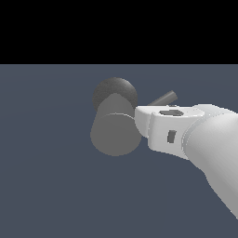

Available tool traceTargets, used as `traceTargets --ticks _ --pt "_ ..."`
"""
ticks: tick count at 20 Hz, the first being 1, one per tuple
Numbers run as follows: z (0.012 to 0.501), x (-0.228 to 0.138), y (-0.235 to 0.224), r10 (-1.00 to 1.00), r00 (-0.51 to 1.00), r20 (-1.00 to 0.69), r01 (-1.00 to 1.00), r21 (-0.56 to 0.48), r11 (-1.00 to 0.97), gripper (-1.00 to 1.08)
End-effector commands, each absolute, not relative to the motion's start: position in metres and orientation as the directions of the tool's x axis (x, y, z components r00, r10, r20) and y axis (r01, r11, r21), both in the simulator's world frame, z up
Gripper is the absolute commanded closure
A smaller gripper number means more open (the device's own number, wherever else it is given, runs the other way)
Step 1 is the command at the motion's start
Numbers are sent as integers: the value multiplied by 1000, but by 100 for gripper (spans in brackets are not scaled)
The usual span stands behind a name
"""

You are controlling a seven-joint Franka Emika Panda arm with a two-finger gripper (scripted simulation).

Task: Turn on the faucet by rotating a designated handle.

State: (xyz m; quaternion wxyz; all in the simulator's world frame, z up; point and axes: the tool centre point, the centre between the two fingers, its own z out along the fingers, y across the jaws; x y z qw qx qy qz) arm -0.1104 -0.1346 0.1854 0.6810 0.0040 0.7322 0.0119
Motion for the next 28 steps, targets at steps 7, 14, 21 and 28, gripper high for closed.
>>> traceTargets --ticks 7,14,21,28 --pt "235 -107 -105 13 -11 -1000 -36 14 999 108" --pt "216 -111 -108 21 -70 -997 -16 22 1000 108" --pt "237 -110 -85 18 -48 -999 -23 19 1000 108" --pt "258 -110 -63 15 -26 -1000 -30 16 999 108"
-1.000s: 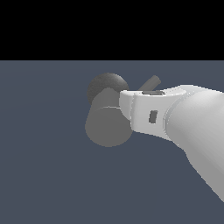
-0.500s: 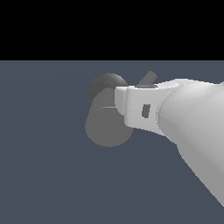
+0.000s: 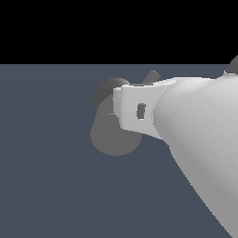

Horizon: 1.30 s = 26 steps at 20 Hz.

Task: Turn on the faucet by rotating a designated handle.

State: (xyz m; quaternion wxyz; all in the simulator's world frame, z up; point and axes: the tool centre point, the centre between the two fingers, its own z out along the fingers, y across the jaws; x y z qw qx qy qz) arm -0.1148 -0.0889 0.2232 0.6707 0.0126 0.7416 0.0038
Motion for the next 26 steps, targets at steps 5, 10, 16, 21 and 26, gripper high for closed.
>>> traceTargets --ticks 5,10,16,21,26 --pt "272 -110 -48 13 -10 -1000 -35 13 999 108" --pt "242 -117 -64 21 -88 -996 12 20 1000 108" --pt "248 -113 -46 20 -78 -997 6 19 1000 108" --pt "259 -113 -25 17 -56 -998 -7 18 1000 108" --pt "270 -112 -5 15 -35 -999 -19 16 1000 108"
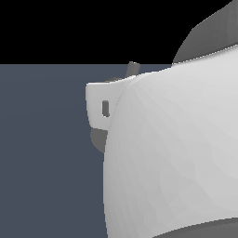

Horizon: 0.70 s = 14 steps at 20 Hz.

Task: Turn on the faucet by rotating a designated handle.

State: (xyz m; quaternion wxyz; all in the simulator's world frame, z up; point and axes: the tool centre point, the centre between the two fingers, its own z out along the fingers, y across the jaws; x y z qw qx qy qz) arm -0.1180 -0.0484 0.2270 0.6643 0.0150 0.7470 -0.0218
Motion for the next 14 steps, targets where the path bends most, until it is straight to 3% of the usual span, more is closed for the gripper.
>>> traceTargets --ticks 1,9,10,11,14 --pt "272 -112 -1 15 -31 -999 -21 15 1000 108" --pt "286 -112 25 12 -3 -1000 -37 12 999 108" --pt "241 -122 -15 -16 -71 -997 29 -18 999 108" --pt "231 -116 -22 -24 -94 -995 50 -29 998 108" --pt "235 -116 -10 -21 -83 -996 40 -24 999 108"
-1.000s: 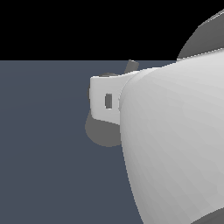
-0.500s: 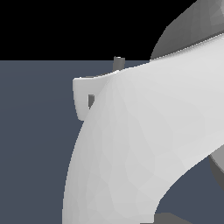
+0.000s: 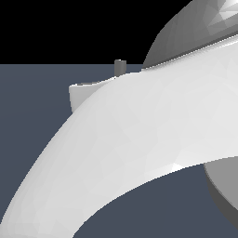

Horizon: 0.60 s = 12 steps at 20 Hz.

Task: Turn on the faucet by rotating a designated handle.

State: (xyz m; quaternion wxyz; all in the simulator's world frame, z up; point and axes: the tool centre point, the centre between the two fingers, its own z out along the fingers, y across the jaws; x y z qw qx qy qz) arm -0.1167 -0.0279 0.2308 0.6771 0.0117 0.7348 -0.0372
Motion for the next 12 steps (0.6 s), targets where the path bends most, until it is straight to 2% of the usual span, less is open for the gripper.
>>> traceTargets --ticks 1,12 --pt "236 -115 -5 -19 -79 -997 37 -22 999 108" --pt "250 -114 39 -5 -42 -999 2 -5 1000 108"
